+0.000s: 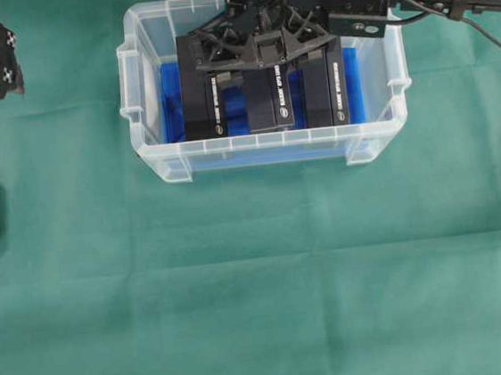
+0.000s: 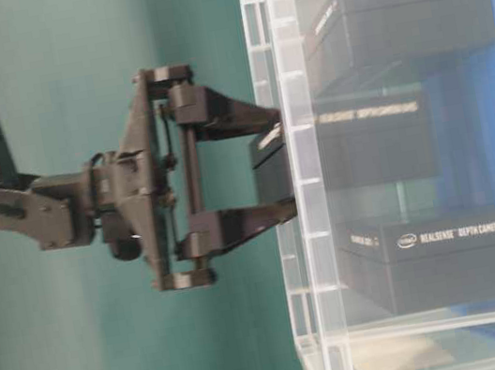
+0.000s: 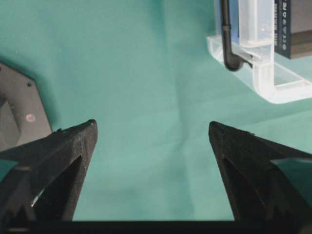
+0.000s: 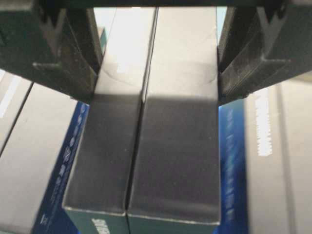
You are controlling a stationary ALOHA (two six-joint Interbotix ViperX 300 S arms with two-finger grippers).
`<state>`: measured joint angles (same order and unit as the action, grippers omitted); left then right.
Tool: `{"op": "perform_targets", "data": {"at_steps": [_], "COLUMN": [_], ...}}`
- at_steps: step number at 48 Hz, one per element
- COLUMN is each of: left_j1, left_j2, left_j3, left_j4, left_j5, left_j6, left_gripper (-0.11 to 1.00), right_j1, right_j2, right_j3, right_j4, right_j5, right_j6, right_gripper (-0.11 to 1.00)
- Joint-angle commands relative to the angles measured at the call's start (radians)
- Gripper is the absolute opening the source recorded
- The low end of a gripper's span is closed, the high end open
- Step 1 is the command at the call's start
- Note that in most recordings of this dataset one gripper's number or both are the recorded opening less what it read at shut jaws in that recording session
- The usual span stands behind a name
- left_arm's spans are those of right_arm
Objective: Take out the box from the case.
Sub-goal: 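Close the right gripper on the middle black box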
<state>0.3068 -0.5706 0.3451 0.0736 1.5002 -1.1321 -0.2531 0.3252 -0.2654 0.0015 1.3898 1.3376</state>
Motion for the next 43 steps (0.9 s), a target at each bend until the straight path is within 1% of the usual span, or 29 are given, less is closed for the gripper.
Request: {"op": "perform_targets", "data": {"at_steps": [1,8,13,21,29,43], "left_j1": [0.002,0.002,0.002,0.002,0.002,0.003], "left_j2": [-0.005,-0.005,-0.003,-0.003,-0.003,-0.003], "left_j3": [-0.015,-0.015,-0.015,-0.015,-0.017,-0.018], "left_j4": [0.0,0.0,0.0,-0.002,-0.002,-0.002], "left_j5": [-0.003,-0.003,-0.003,-0.003,-0.005,-0.003], "left_j6": [0.002,0.0,0.0,-0.002,-0.002,-0.011], "left_gripper": [0.94,0.94,0.94,0.94,0.94,0.94], "right_j1": [0.002,0.002,0.002,0.002,0.002,0.002], "right_j2": [-0.064,-0.071,-0.074,-0.075,-0.075,-0.075], "right_j3": [-0.058,-0.115,-0.156,-0.233,-0.288,-0.37], "right_j4": [-0.003,-0.026,-0.032,-0.034,-0.048,-0.051], "right_j5": [0.037,0.106,0.146,0.21,0.265,0.344], "right_j6": [-0.002,-0.003,-0.005,-0.014,-0.012,-0.012], "right_gripper": [0.67,0.67,0.67,0.67,0.67,0.67]}}
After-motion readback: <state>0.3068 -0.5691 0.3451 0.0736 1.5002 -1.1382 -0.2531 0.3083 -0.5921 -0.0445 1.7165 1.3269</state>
